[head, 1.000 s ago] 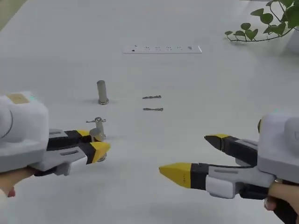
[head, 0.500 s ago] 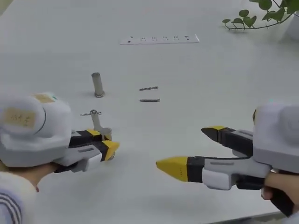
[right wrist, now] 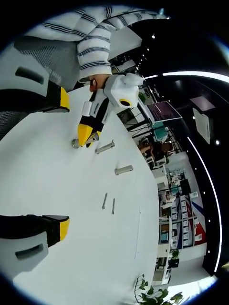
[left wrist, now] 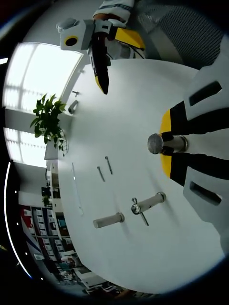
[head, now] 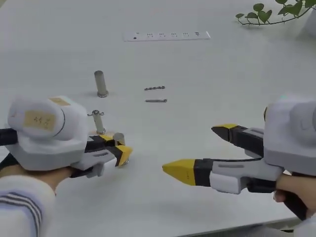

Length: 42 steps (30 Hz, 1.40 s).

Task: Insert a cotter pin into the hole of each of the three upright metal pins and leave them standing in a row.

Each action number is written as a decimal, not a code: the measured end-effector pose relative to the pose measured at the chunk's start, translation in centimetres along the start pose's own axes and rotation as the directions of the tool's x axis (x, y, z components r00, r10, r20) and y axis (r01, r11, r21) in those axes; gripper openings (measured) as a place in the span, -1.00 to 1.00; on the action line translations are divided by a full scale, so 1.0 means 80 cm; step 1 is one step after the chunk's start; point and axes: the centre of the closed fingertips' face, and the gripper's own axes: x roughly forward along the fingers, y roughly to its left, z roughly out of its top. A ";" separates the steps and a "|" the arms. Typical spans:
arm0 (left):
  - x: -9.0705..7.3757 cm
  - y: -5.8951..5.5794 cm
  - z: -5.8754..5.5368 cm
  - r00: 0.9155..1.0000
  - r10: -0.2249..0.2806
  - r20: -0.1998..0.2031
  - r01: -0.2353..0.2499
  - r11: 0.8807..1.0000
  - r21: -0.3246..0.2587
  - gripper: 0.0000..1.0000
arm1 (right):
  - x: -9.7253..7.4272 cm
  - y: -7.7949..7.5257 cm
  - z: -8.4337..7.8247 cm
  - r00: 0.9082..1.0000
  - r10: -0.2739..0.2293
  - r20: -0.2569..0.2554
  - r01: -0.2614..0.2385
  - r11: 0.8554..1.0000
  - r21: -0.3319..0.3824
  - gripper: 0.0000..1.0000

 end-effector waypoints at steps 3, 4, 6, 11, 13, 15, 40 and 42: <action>0.001 0.000 0.000 1.000 0.005 0.003 -0.005 1.000 0.000 -0.81 | 0.000 0.000 0.000 1.000 -0.004 0.001 0.004 1.000 -0.009 0.74; 0.002 0.000 0.001 1.000 0.006 0.005 -0.006 1.000 -0.002 -0.81 | -0.001 0.000 0.000 1.000 -0.004 -0.001 0.004 1.000 -0.012 0.74; 0.003 -0.001 0.001 1.000 0.009 0.008 -0.009 1.000 0.003 -0.81 | -0.001 0.001 0.000 1.000 -0.002 -0.001 0.002 1.000 -0.014 0.74; 0.003 -0.002 0.001 1.000 0.021 0.016 -0.022 1.000 0.011 -0.81 | 0.000 0.002 -0.001 1.000 0.001 -0.003 -0.001 1.000 -0.020 0.74; 0.003 -0.003 0.000 1.000 0.024 0.018 -0.025 0.999 0.020 -0.81 | 0.000 0.003 0.000 1.000 0.003 -0.001 -0.003 1.000 -0.018 0.74; 0.003 -0.004 -0.001 0.999 0.030 0.019 -0.031 0.999 0.028 -0.81 | 0.000 0.004 0.000 1.000 0.007 -0.002 -0.007 1.000 -0.019 0.74; -0.006 -0.012 -0.001 0.999 0.021 0.029 -0.023 0.996 0.081 -0.78 | -0.001 0.009 -0.001 1.000 0.017 -0.007 -0.017 0.999 -0.033 0.74; -0.009 -0.013 0.002 0.999 -0.001 0.041 -0.002 0.998 0.070 -0.75 | -0.001 0.010 -0.003 1.000 0.019 -0.011 -0.019 0.999 -0.033 0.74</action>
